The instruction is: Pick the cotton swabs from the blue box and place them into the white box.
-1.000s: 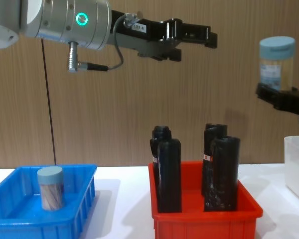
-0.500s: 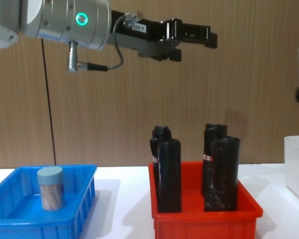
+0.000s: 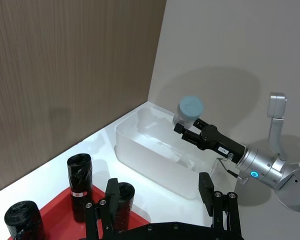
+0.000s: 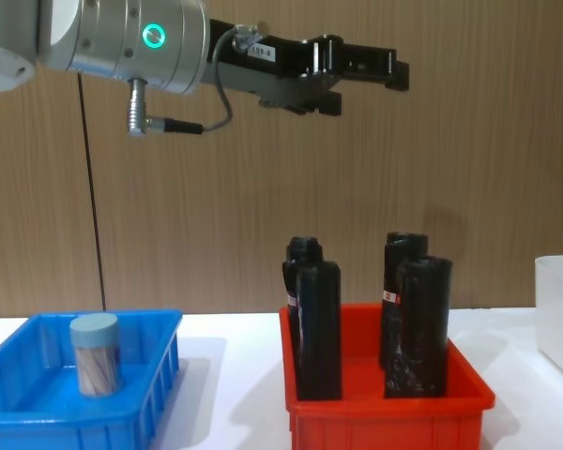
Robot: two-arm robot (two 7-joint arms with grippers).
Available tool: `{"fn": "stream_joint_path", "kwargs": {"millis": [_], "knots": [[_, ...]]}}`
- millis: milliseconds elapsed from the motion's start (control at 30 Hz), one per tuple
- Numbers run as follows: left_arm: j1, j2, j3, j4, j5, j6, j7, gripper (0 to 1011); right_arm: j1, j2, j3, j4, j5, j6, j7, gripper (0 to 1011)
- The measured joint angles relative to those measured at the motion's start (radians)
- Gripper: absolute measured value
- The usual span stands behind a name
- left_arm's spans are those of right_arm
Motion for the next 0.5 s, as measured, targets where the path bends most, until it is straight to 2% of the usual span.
{"fn": "stream_joint_path", "kwargs": {"millis": [267, 500], "knots": [[0.000, 0.000, 0.000, 0.000, 0.000, 0.000, 0.000, 1003, 0.010, 0.013, 0.017, 0.032, -0.026, 0.042, -0.015, 977], [0.000, 0.000, 0.000, 0.000, 0.000, 0.000, 0.000, 1003, 0.013, 0.022, 0.030, 0.044, -0.037, 0.080, -0.029, 1001]]}}
